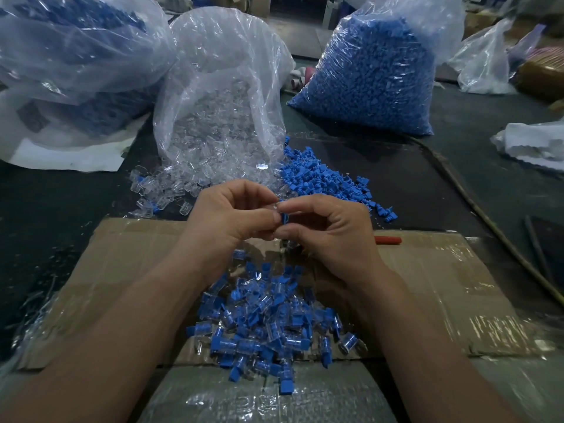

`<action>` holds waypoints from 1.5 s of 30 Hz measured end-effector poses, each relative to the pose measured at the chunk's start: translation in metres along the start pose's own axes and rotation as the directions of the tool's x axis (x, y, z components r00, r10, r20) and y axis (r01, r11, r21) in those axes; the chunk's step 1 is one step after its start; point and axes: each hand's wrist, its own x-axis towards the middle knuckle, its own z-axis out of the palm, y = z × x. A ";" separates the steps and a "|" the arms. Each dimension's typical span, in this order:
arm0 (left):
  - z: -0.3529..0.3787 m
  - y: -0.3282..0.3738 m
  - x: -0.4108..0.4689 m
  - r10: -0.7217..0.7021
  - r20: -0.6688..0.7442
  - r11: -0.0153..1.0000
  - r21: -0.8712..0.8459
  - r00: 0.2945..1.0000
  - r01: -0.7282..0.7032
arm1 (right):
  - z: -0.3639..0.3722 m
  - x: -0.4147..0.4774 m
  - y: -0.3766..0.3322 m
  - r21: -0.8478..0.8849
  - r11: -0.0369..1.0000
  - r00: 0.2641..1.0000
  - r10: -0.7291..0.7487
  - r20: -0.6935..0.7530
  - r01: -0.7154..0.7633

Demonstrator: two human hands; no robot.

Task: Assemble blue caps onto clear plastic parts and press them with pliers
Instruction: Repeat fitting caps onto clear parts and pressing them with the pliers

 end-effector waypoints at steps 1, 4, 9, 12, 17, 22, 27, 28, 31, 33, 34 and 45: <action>0.000 0.000 0.000 -0.001 -0.002 1.000 0.001 1.000 0.001 | 0.000 0.000 0.000 -0.005 1.000 1.000 -0.013 -0.006 0.013; 0.000 0.000 0.000 -0.006 0.013 1.000 0.001 1.000 0.006 | 0.000 0.000 -0.001 -0.032 0.999 0.999 -0.042 -0.029 0.041; -0.001 0.001 0.001 -0.055 0.045 0.995 -0.077 0.997 0.058 | -0.001 0.000 -0.002 -0.112 0.991 0.994 -0.079 -0.075 0.071; -0.002 0.001 0.001 -0.090 0.062 0.995 -0.042 0.994 0.093 | -0.001 0.000 -0.002 -0.149 0.986 0.994 -0.084 -0.071 0.073; 0.001 0.001 -0.001 -0.078 0.021 0.997 0.016 0.997 0.077 | -0.001 0.000 -0.002 -0.224 0.970 0.994 -0.106 -0.039 0.095; 0.001 0.001 0.000 -0.079 0.026 0.997 0.023 0.997 0.079 | -0.002 0.001 -0.003 -0.263 0.956 0.989 -0.142 -0.025 0.131; 0.000 0.002 -0.002 -0.072 0.054 0.997 0.037 0.996 0.070 | -0.001 0.000 -0.003 -0.305 0.934 0.980 -0.199 -0.006 0.188; 0.000 0.002 -0.001 -0.072 0.060 0.996 0.048 0.996 0.069 | -0.001 0.000 -0.003 -0.307 0.934 0.981 -0.195 -0.006 0.184; 0.001 0.001 -0.001 -0.065 0.066 0.994 0.097 0.996 0.058 | -0.002 0.000 -0.005 -0.301 0.941 0.988 -0.155 0.025 0.155; 0.002 0.001 0.000 -0.060 0.065 0.992 0.115 0.996 0.052 | -0.004 0.001 -0.009 -0.301 0.951 0.997 -0.062 0.051 0.075; 0.002 0.001 0.000 -0.058 0.059 0.992 0.116 0.997 0.051 | -0.007 0.001 -0.010 -0.303 0.953 0.998 0.015 0.053 0.002; -0.006 0.001 0.004 -0.007 -0.033 0.996 0.086 0.999 0.010 | -0.060 0.001 -0.005 -0.726 0.565 0.639 0.735 0.226 -0.393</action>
